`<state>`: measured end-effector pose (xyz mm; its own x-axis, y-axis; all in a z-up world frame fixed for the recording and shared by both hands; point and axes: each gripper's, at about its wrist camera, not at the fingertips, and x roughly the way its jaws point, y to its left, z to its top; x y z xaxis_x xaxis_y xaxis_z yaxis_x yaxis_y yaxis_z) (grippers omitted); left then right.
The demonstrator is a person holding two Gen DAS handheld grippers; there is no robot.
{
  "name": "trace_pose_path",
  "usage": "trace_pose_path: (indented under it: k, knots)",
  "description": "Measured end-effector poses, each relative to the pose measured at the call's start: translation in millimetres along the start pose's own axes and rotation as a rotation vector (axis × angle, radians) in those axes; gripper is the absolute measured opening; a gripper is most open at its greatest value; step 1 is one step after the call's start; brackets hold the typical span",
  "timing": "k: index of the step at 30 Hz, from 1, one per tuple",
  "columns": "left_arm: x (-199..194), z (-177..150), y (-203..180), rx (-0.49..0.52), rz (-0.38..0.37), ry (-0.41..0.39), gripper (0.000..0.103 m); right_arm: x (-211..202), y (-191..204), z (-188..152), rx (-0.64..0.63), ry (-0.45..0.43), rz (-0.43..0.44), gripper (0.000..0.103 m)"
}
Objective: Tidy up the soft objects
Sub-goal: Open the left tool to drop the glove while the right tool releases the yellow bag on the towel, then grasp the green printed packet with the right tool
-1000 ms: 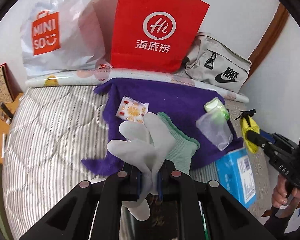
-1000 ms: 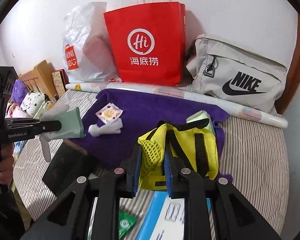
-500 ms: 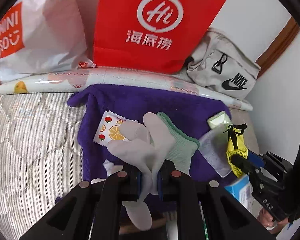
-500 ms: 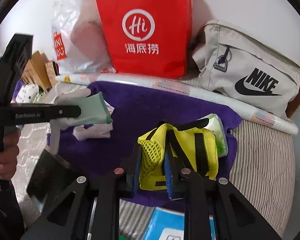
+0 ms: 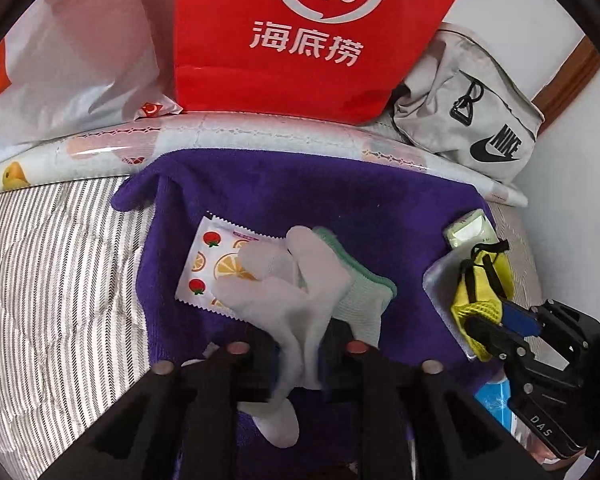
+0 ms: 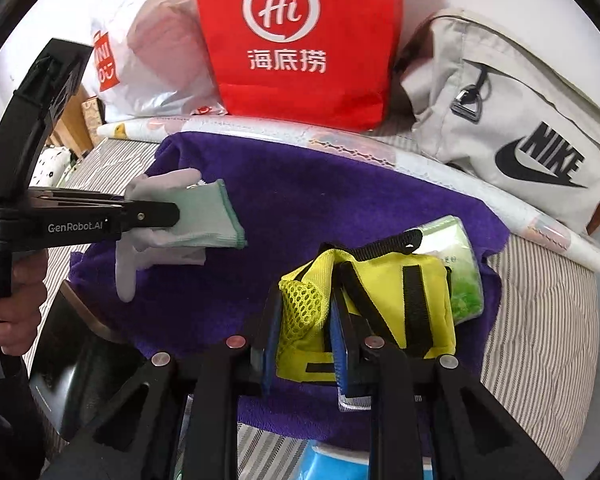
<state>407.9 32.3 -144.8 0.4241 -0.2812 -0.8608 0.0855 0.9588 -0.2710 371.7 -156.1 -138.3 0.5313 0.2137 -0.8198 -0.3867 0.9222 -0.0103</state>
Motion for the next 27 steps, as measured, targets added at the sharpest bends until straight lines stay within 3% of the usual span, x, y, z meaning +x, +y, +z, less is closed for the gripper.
trace_pose_path:
  k: [1, 3, 5, 17, 22, 27]
  knots:
    - [-0.3, 0.3, -1.1, 0.006, -0.002, 0.002, 0.028, 0.4, 0.4, -0.1, -0.003, 0.002, -0.001, 0.031]
    - [-1.1, 1.1, -2.3, 0.007, 0.018, 0.005, 0.046, -0.5, 1.1, 0.2, -0.005, -0.006, 0.002, 0.058]
    - [-5.7, 0.8, -2.2, 0.011, 0.043, -0.013, 0.054, -4.1, 0.8, 0.4, 0.004, -0.02, 0.008, 0.067]
    - [-73.2, -24.8, -5.9, 0.033, 0.099, -0.148, 0.054, -57.4, -1.0, -18.4, 0.069, -0.08, 0.045, 0.067]
    - [-112.3, -60.5, -26.8, 0.086, 0.103, -0.215, 0.054, -83.8, 6.4, -41.8, 0.072, -0.089, 0.034, 0.067]
    - [-132.4, -102.2, -50.6, 0.123, 0.091, -0.205, 0.054, -107.9, 13.3, -73.6, 0.083, -0.087, 0.044, 0.067]
